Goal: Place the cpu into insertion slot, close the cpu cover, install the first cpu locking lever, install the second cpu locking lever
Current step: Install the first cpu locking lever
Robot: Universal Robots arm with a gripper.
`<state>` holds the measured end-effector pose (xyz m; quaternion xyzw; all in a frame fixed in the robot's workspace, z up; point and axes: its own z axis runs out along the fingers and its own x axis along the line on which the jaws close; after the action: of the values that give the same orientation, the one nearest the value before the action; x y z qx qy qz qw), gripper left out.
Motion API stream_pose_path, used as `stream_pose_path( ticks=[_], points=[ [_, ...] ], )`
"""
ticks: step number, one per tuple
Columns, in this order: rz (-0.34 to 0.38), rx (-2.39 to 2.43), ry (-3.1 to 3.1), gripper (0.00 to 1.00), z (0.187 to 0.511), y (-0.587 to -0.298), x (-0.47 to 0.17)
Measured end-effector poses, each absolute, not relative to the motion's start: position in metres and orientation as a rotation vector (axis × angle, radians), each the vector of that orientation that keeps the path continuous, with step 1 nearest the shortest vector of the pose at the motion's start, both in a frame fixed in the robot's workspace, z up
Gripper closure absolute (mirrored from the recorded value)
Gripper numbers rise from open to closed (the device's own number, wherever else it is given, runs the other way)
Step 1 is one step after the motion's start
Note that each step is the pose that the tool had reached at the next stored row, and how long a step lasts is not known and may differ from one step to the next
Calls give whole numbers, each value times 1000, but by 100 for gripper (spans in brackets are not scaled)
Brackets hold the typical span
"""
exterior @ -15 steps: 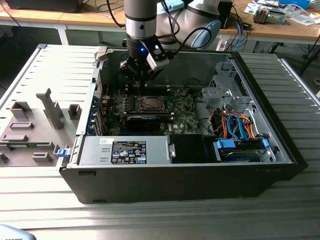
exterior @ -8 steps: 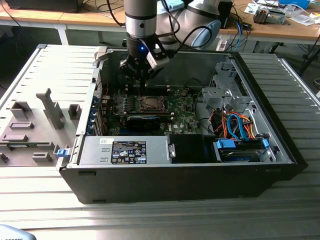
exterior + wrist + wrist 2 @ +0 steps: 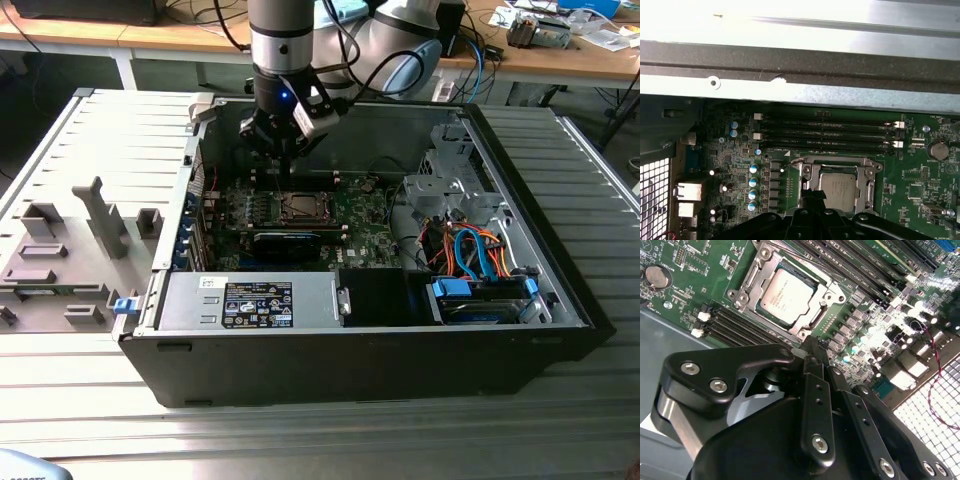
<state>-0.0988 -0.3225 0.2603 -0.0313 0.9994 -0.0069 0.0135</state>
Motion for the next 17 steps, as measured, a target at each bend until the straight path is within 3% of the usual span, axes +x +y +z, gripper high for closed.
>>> stream_pose_path(
  ticks=[17],
  points=[
    [-21, -97, 3113, 89, 267, -323, -99]
  ],
)
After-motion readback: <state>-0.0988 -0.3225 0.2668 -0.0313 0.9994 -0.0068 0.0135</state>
